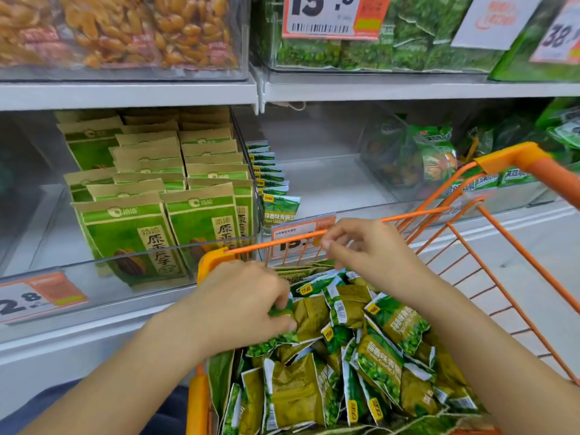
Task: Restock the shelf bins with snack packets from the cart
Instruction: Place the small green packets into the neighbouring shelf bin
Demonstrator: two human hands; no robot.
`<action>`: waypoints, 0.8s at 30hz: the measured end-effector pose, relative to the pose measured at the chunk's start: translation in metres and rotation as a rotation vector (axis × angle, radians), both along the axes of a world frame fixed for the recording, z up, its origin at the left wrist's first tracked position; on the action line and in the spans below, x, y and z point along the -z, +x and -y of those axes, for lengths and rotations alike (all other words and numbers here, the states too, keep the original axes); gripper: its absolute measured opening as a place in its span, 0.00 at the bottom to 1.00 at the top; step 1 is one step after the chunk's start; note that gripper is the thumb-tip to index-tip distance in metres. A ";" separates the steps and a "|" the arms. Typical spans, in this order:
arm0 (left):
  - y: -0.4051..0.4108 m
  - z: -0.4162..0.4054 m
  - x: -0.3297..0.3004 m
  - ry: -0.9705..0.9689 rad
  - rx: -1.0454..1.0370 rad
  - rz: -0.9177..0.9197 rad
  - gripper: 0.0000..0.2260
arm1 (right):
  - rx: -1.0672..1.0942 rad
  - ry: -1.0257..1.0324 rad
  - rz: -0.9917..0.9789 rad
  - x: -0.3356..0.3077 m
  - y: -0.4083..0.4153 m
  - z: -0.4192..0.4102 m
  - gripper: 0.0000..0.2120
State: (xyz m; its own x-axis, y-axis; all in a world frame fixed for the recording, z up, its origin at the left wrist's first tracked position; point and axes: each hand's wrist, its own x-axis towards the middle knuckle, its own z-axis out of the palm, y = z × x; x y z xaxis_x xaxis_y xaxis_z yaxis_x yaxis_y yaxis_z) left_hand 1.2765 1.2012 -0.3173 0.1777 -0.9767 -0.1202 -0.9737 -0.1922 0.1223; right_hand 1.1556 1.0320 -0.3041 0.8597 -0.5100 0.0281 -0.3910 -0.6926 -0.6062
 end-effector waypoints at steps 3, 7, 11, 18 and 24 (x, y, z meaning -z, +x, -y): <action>-0.004 0.005 0.009 0.221 -0.042 0.162 0.30 | -0.025 -0.044 -0.084 0.011 -0.003 0.001 0.03; -0.001 0.007 0.019 0.242 -0.035 0.141 0.34 | -0.090 -0.210 -0.177 0.017 -0.001 -0.003 0.08; -0.003 0.006 0.024 0.253 -0.008 0.153 0.39 | -0.103 -0.216 -0.168 0.016 -0.001 -0.006 0.08; 0.021 0.002 0.007 0.096 -0.061 -0.255 0.12 | -0.059 0.125 -0.079 0.013 -0.002 -0.004 0.07; 0.019 0.002 -0.005 -0.327 -0.316 -0.857 0.11 | -0.088 0.670 0.064 -0.001 0.000 -0.018 0.15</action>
State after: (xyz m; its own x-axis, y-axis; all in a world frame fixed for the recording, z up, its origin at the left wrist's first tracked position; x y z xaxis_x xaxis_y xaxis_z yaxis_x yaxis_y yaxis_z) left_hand 1.2957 1.1989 -0.3121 0.4162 -0.9071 -0.0627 -0.4382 -0.2605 0.8603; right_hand 1.1556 1.0495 -0.3026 0.9060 -0.3632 -0.2172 -0.2994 -0.1872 -0.9356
